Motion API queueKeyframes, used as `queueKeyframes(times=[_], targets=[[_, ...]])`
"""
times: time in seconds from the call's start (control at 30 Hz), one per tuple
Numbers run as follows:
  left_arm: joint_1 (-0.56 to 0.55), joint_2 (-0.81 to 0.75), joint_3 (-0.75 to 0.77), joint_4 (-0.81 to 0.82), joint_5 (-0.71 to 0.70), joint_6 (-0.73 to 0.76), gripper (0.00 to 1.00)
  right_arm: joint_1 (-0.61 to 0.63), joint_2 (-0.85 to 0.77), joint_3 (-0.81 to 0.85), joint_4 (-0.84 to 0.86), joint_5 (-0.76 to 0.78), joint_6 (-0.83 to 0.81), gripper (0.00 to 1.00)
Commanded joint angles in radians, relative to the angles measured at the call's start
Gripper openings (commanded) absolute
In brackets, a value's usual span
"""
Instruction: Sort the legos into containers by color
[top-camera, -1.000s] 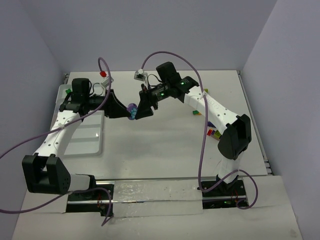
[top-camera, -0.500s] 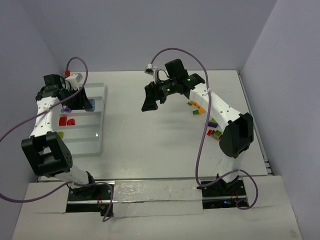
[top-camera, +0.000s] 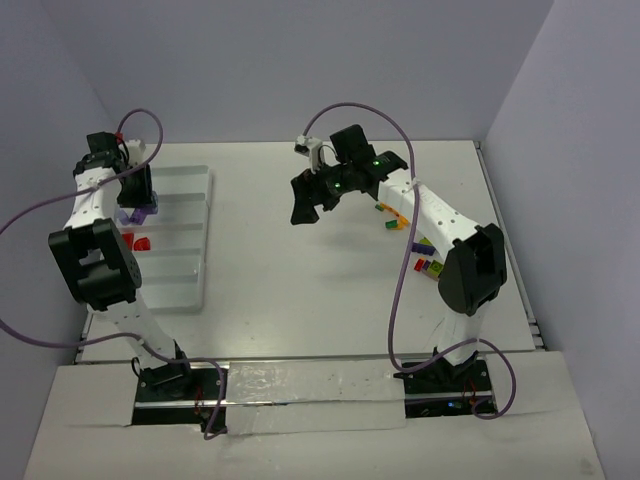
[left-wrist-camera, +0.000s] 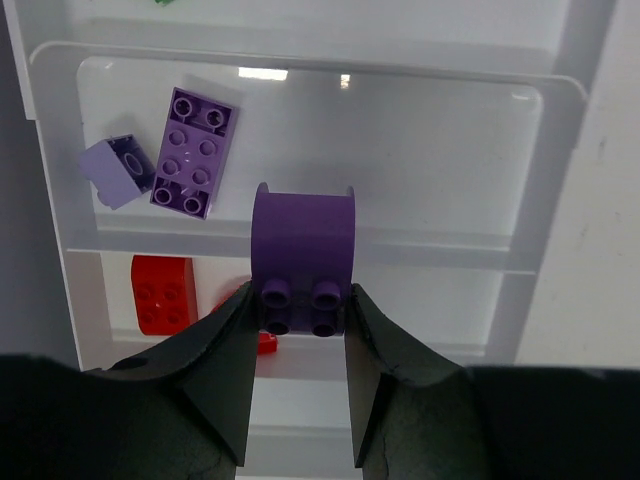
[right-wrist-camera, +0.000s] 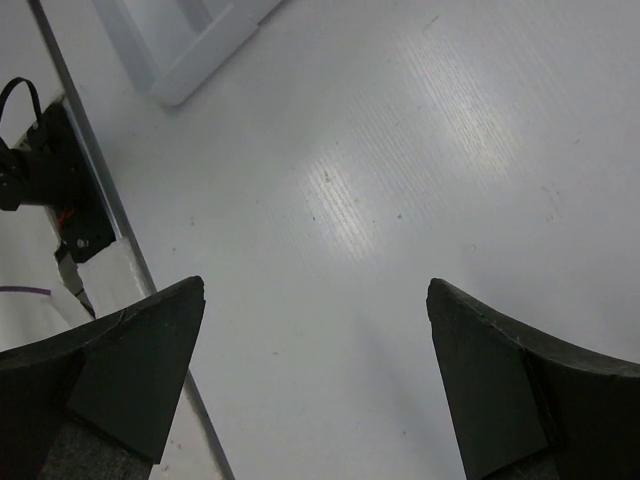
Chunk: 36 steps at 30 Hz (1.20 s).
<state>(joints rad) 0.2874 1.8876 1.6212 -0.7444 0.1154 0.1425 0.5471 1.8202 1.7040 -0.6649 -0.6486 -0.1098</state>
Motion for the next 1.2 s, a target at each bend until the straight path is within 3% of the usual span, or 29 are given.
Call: queueKeyframes(times=[0.0, 0.47, 0.73, 0.83, 0.9, 1.17], targets=[[0.002, 0.058, 0.068, 0.011, -0.072, 0.0, 0.0, -0.025, -0.007, -0.025, 0.024, 0.003, -0.022, 0.99], [0.002, 0.213, 0.151, 0.009, -0.091, 0.022, 0.0, -0.057, 0.007, -0.023, 0.009, 0.011, -0.026, 0.99], [0.002, 0.263, 0.177, 0.017, -0.151, 0.021, 0.08, -0.074, 0.007, -0.015, 0.016, 0.141, -0.005, 0.99], [0.002, 0.269, 0.188, 0.013, -0.162, 0.021, 0.19, -0.088, 0.015, -0.01, 0.033, 0.235, 0.012, 0.99], [0.002, 0.269, 0.195, 0.01, -0.165, 0.022, 0.33, -0.106, 0.033, 0.011, 0.039, 0.323, 0.031, 0.99], [0.001, 0.25, 0.218, -0.003, -0.139, 0.022, 0.57, -0.177, 0.187, 0.151, 0.066, 0.577, 0.065, 0.99]])
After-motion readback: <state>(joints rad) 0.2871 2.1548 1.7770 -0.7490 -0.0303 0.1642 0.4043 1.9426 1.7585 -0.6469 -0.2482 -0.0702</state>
